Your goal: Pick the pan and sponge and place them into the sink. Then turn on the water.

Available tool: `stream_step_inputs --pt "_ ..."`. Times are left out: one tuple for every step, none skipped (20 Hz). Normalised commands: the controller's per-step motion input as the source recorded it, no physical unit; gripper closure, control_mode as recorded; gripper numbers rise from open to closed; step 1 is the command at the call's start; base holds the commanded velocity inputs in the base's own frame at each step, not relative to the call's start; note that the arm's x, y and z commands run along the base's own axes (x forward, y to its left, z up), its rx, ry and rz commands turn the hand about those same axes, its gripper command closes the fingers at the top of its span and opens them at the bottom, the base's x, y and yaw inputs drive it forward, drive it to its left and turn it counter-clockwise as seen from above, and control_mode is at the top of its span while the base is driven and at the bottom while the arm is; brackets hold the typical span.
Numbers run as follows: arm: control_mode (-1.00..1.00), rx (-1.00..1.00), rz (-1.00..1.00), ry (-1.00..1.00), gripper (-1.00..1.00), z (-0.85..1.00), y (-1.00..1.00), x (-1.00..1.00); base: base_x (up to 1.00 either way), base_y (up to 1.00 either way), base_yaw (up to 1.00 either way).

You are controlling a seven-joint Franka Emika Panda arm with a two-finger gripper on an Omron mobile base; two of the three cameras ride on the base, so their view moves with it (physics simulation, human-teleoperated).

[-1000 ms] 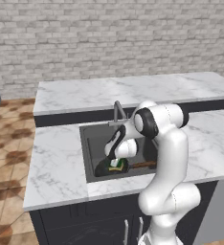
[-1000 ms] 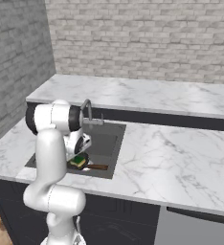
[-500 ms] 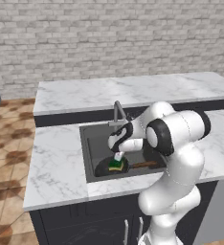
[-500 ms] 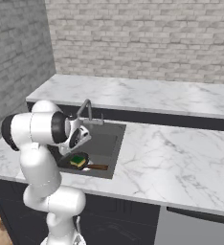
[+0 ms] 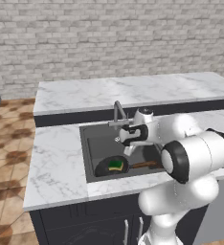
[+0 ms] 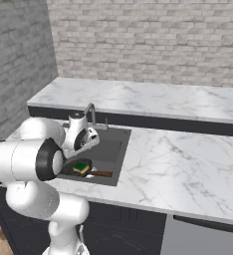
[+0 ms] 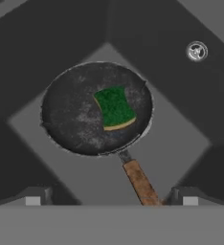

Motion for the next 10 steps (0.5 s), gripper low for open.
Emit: stream_step_inputs --pt "-1.0 0.08 -0.18 0.08 -1.0 0.36 -0.58 -0.48 0.0 0.0 0.0" --pt "-1.0 0.11 -0.21 0.11 -1.0 0.41 -0.61 -0.53 0.0 0.0 0.0" --pt "-1.0 0.12 -0.22 0.14 -1.0 0.47 -0.61 -0.48 0.0 0.0 0.0" --pt "-1.0 0.1 -0.22 0.16 -1.0 0.49 -0.52 -0.41 0.0 0.0 0.0" --pt "-1.0 0.13 -0.26 0.14 -1.0 0.67 -0.57 -0.26 0.0 0.0 0.0" --pt "-1.0 0.15 -0.26 0.11 -1.0 0.66 -0.57 -0.27 0.0 0.0 0.0" --pt "-1.0 0.17 -0.25 0.12 -1.0 0.69 -0.62 -0.24 0.0 0.0 0.0" --pt "-1.0 0.19 -0.24 0.11 -1.0 0.71 -0.63 -0.24 0.0 0.0 0.0" --pt "-1.0 0.21 -0.23 0.09 -1.0 0.64 -0.67 -0.31 0.0 0.0 0.0" --pt "-1.0 0.21 -0.22 0.07 -1.0 0.51 -0.69 -0.36 0.0 0.0 0.0"
